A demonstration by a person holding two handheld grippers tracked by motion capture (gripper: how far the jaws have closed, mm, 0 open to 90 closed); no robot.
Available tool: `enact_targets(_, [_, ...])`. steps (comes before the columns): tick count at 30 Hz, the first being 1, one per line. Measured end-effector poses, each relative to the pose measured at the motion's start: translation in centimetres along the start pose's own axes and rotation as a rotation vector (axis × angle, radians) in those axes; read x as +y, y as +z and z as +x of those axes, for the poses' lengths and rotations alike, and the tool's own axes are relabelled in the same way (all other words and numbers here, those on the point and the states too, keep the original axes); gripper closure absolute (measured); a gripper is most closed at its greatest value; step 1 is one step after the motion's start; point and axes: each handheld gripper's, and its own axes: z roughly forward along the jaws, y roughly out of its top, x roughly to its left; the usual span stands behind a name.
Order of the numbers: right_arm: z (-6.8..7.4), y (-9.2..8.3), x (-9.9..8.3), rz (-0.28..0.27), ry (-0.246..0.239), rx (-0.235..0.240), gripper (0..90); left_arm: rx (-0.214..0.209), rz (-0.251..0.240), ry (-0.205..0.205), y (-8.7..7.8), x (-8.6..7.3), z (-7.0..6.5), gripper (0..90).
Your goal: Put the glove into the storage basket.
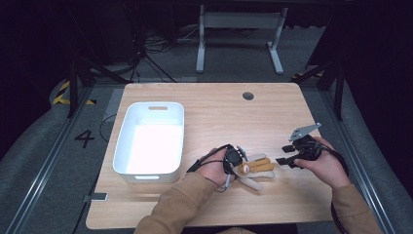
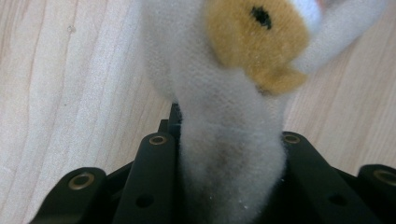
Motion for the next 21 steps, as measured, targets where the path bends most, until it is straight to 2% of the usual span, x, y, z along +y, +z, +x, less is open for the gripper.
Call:
enact_targets(3, [-0.3, 0.0, 0.2, -0.010, 0.004, 0.001, 42.6, -0.007, -0.027, -0.013, -0.8, -0.2, 0.2, 71.3])
enact_targets(5, [-0.5, 0.0, 0.4, -0.018, 0.005, 0.002, 43.5, -0.008, -0.047, -0.043, -1.6, -0.4, 0.4, 71.3])
enact_targets(12, [-1.2, 0.4, 1.1, -0.051, 0.038, 0.012, 48.6, 0.007, -0.102, -0.106, -4.7, -1.4, 0.8, 71.1])
enact_targets(18, [-1.6, 1.0, 1.3, -0.041, 0.082, 0.002, 54.6, 0.034, -0.143, -0.152, -7.3, -2.3, 1.1, 70.8])
enact_targets(21, [-1.7, 1.3, 1.3, -0.029, 0.075, 0.005, 56.9, 0.036, -0.168, -0.185, -8.5, -2.8, 1.2, 70.7])
